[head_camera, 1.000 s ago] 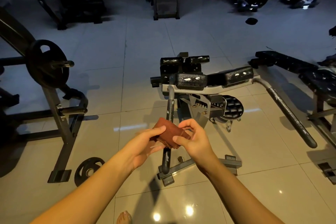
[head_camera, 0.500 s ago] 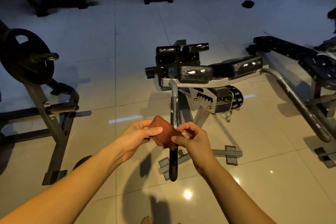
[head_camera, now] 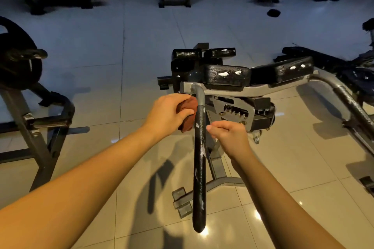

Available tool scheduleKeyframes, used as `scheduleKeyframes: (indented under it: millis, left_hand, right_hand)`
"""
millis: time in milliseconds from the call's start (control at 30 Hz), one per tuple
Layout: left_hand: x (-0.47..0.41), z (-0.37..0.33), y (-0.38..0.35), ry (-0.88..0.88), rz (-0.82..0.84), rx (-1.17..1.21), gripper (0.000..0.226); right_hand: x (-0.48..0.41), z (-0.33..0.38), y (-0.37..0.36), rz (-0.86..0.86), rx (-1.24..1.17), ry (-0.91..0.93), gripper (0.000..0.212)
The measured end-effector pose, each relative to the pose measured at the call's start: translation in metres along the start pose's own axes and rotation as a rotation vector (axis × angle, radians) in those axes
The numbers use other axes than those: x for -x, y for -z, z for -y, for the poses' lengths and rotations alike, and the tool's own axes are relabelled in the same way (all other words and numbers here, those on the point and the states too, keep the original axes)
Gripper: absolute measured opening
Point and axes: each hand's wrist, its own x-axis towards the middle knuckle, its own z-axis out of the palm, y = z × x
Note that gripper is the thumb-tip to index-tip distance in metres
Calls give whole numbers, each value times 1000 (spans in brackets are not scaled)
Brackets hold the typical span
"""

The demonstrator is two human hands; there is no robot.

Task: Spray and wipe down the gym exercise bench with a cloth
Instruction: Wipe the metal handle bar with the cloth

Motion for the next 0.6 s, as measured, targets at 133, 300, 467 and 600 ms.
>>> scheduleKeyframes:
  millis: [133, 300, 467, 600]
  left_hand:
    - [7, 3, -19, -70, -50, 89, 23]
    - [66, 11, -33, -171, -13, 80, 22]
    - [58, 11, -42, -220, -171, 4, 18]
    - [20, 15, -43, -249, -281, -11, 18]
  right_hand:
    - [-5, -10, -8, 45, -72, 38, 7]
    - [-7, -30, -7, 77, -99, 76, 4]
    - [-9, -45, -7, 82, -104, 220, 10]
    - [-15, -57, -11, 89, -104, 301, 17]
